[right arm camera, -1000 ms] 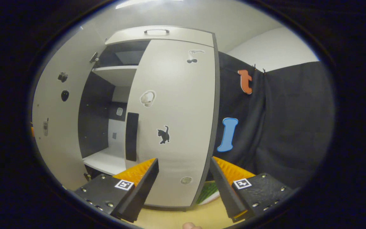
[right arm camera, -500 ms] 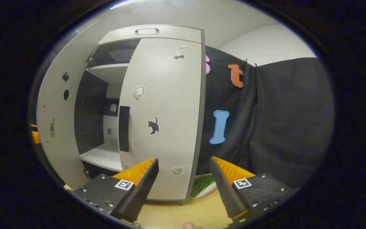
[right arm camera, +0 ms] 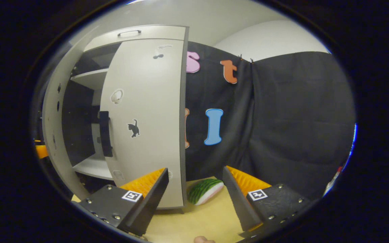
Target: Grasp the bottle in the cabinet with the left hand and place it on the coaster, then close the right door with the right hand and the left door with the left hand.
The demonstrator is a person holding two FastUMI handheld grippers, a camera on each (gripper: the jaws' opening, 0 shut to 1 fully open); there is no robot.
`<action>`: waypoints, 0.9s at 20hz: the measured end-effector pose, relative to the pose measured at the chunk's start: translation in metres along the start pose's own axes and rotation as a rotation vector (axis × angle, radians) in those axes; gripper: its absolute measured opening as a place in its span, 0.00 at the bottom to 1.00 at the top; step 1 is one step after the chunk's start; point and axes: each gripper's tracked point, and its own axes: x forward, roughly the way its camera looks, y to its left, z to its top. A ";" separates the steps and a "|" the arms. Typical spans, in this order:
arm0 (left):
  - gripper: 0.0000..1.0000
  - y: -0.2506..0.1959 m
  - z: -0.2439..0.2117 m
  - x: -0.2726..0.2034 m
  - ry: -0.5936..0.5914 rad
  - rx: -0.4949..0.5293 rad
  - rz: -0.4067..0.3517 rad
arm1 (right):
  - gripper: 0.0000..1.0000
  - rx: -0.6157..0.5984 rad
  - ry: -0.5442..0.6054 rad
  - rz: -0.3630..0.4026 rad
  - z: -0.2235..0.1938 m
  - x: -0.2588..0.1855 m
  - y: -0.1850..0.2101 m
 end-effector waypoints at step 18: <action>0.94 -0.034 0.002 0.056 0.008 -0.075 -0.067 | 0.98 -0.008 0.012 -0.122 -0.006 0.010 -0.071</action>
